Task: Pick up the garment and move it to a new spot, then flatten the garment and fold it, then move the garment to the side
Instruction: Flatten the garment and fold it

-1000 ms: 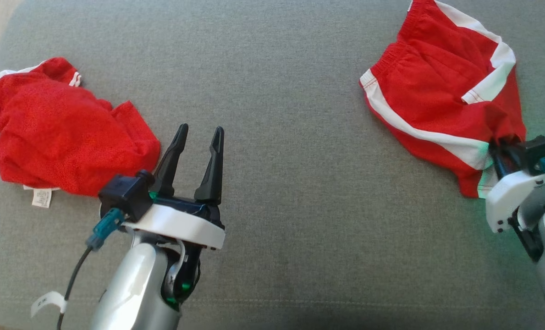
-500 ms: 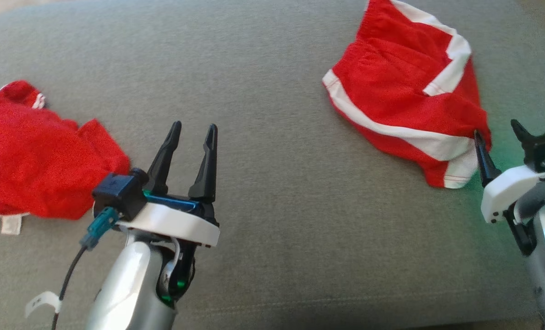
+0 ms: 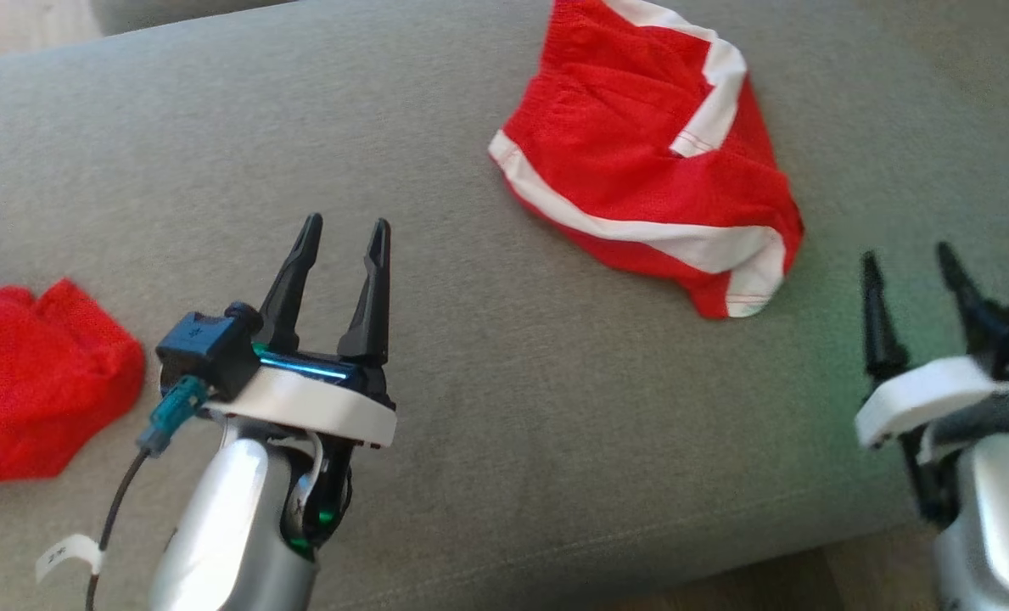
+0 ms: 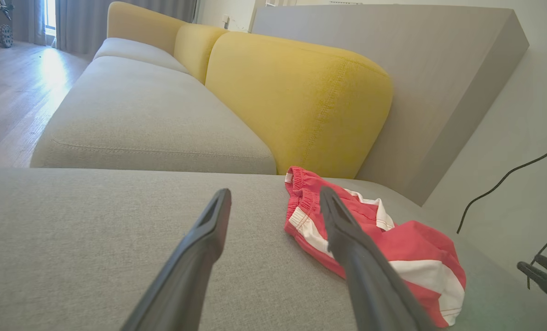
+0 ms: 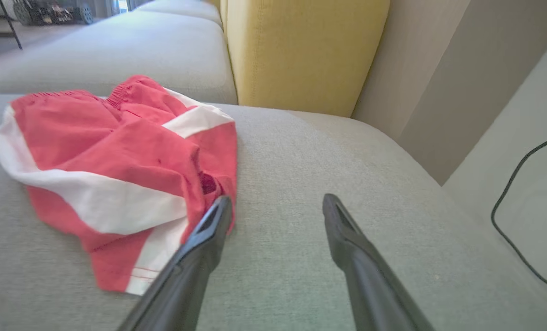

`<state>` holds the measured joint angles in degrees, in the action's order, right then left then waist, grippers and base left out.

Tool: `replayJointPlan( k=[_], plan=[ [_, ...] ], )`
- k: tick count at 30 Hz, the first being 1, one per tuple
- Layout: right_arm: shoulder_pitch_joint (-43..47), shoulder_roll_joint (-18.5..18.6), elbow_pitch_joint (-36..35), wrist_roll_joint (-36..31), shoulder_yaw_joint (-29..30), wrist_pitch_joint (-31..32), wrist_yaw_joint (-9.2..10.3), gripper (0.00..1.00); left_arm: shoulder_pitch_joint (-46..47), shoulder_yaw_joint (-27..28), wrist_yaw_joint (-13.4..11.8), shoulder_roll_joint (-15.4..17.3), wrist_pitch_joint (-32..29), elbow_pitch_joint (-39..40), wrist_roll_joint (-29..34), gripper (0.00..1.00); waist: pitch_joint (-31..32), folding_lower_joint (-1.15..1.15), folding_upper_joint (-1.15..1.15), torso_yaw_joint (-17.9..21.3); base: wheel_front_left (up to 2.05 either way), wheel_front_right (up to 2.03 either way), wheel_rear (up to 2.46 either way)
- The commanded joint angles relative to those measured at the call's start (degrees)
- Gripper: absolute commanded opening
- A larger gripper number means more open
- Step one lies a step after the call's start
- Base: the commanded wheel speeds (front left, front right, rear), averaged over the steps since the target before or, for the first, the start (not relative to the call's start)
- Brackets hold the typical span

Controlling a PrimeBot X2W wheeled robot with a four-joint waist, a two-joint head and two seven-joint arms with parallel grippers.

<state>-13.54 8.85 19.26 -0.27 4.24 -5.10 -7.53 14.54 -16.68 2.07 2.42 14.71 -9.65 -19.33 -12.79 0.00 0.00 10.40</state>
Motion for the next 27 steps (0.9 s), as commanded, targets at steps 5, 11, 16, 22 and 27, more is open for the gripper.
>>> replayJointPlan(
  k=[5, 11, 16, 22, 27],
  plan=[
    [4.4, -3.09, -5.61, 2.93, -3.24, -2.65, 0.04, 1.0, 3.72, 2.14, 0.4, 0.46, 0.29, 0.67, 0.07, 1.0, -1.35, 0.0, 0.0, 3.24, 0.0, 0.0, 0.0],
    [5.62, -3.21, -6.69, 3.31, -6.08, -3.46, 0.04, 1.0, 5.82, 2.55, 0.86, 0.45, 0.29, -1.42, 0.48, 1.0, -2.14, 0.0, 0.0, 5.19, 0.0, 0.0, 0.0],
    [4.87, -3.57, -6.7, 3.64, -6.91, -3.76, 0.04, 1.0, 9.75, 2.09, 2.4, 0.58, 0.29, -6.28, 2.2, 1.0, -3.18, 0.0, 0.0, 7.34, 0.0, 0.0, 0.0],
    [4.31, -3.99, -5.59, 3.69, -9.07, -4.4, 0.04, 1.0, 16.44, -0.55, 3.73, 1.75, -1.08, -16.53, 4.73, 1.0, -4.42, 0.0, 0.0, 9.45, 0.0, 0.0, 0.0],
    [3.62, -4.27, -4.6, 3.71, -8.91, -5.26, 0.04, 1.0, 23.46, -2.6, 4.3, 2.81, -3.76, -25.83, 6.18, 1.0, -5.81, 0.0, 0.0, 11.32, 0.0, 0.0, 0.0]
  ],
)
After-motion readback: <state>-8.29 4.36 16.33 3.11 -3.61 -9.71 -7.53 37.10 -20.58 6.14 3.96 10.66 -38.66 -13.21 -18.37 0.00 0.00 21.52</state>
